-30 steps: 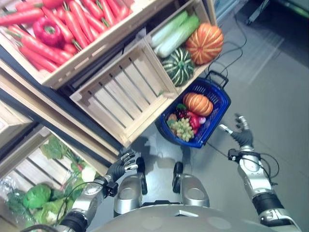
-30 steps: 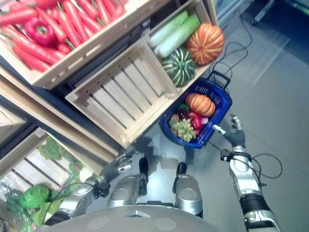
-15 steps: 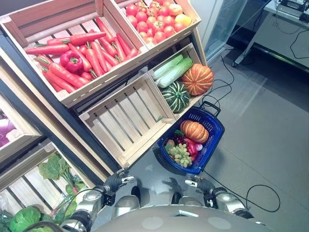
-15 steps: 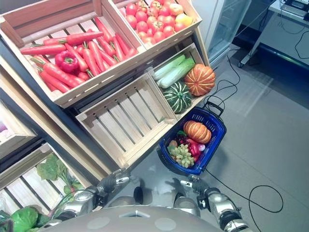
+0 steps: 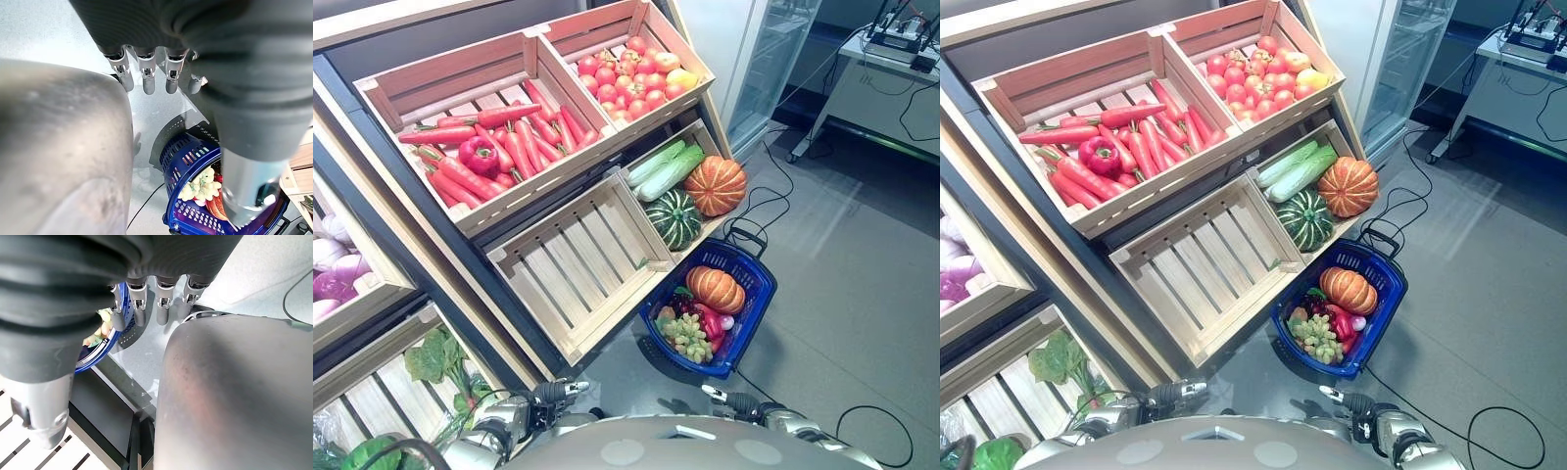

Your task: Pick up fruits and vegetables into the basket

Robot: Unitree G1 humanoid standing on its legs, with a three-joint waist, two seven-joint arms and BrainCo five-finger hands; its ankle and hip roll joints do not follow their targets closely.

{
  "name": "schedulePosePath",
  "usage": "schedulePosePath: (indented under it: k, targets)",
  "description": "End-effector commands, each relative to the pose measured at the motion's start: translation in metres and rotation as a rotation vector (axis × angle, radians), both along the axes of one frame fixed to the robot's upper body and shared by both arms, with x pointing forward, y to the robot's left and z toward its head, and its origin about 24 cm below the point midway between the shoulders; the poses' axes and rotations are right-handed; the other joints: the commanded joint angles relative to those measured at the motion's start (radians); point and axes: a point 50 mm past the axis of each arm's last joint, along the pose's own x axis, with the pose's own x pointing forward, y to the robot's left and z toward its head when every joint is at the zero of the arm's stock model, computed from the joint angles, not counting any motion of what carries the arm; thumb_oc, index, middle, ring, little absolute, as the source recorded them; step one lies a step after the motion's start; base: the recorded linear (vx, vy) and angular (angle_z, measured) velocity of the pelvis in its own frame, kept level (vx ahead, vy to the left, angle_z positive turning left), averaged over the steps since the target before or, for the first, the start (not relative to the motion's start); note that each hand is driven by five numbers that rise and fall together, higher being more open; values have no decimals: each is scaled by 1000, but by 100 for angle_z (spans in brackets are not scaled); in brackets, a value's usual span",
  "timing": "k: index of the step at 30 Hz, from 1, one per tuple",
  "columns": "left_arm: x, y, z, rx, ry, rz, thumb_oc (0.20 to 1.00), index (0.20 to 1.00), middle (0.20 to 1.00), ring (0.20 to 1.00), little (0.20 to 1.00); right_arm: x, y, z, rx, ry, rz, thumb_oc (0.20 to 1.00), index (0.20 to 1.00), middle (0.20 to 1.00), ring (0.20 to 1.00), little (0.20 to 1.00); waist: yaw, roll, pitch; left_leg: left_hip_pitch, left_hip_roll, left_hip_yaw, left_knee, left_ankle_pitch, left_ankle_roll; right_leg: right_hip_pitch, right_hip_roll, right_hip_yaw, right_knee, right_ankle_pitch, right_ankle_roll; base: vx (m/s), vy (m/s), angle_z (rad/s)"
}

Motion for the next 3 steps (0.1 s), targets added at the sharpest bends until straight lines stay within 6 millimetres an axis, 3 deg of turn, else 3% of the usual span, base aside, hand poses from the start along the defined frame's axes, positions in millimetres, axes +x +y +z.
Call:
schedulePosePath:
  k: [1, 3]
  targets:
    - [-7, -15, -5, -53, 78, 10, 1000, 1000, 1000, 1000, 1000, -5, 21, -4, 125, 97, -13, 1000, 1000, 1000, 1000, 1000, 5, -3, 52, 6, -58, 10, 67, -137, 42, -26, 16, 3, 47, -10, 0, 0, 0, 0]
    - [-7, -15, -5, -50, 81, 1, 1000, 1000, 1000, 1000, 1000, -6, 22, -4, 132, 110, -40, 1000, 1000, 1000, 1000, 1000, 7, -1, 54, 7, -58, 8, 71, -138, 42, -25, 16, 1, 50, -12, -2, 0, 0, 0]
